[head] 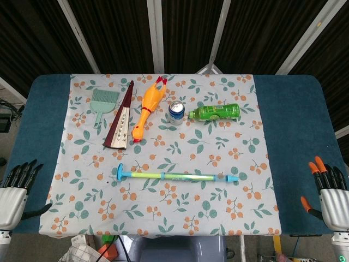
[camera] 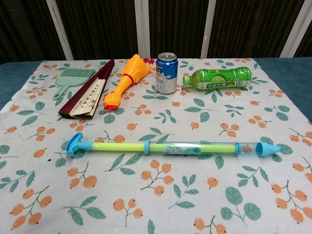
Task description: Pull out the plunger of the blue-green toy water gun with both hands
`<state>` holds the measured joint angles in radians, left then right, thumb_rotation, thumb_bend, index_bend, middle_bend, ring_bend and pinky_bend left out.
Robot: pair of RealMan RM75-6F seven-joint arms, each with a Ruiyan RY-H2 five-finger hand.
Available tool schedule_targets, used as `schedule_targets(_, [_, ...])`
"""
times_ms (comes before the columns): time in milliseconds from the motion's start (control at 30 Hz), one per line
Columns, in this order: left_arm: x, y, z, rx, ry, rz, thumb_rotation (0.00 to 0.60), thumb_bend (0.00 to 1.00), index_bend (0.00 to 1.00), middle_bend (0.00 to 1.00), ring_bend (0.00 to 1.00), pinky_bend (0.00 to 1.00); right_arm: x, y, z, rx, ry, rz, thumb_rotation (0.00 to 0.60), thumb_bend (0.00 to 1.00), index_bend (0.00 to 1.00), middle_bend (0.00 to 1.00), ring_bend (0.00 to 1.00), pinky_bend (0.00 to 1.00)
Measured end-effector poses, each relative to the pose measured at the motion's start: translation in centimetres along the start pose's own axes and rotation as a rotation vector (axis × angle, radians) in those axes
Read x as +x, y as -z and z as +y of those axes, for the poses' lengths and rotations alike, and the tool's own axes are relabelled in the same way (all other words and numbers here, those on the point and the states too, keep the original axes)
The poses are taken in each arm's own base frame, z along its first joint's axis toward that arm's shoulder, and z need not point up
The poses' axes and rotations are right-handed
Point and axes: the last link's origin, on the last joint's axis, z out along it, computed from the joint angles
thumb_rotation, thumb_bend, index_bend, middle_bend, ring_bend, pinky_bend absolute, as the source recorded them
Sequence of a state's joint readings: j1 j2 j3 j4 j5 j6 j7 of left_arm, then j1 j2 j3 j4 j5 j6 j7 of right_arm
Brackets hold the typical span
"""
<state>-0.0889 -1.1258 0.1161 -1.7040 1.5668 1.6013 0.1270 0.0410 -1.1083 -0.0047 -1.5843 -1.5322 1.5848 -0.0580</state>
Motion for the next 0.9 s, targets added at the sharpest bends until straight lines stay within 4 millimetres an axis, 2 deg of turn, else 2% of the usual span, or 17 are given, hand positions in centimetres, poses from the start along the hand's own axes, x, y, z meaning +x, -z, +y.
schedule_targets(233, [-0.3,-0.2,0.0,0.011,0.0,-0.021,0.6,0.12,0.07,0.0,0.0,0.0,-0.1,0.0,-0.3,0.011,-0.007,-0.005,0.6,0.34,0.0,0.0,0.0,0.0])
schedule_targets(467, [-0.5,-1.9,1.2,-0.008,-0.001,-0.045,0.6,0.17,0.16,0.01,0.0,0.0,-0.3,-0.1,-0.5,0.013,-0.024,-0.02,0.6,0.34,0.0,0.0,0.0,0.0])
schedule_targets(667, [-1.0,-5.2,4.3,-0.061,-0.035,-0.075,0.6,0.21,0.26,0.07,0.0,0.0,-0.3,-0.2,-0.5,0.017,-0.04,-0.031,0.6,0.34,0.0,0.0,0.0,0.0])
schedule_targets(900, [-2.6,-9.8,9.3,-0.083,-0.056,-0.14,0.6,0.23,0.34,0.09,0.0,0.0,-0.3,-0.3,-0.2,-0.001,-0.06,-0.05,0.6,0.34,0.0,0.0,0.0,0.0])
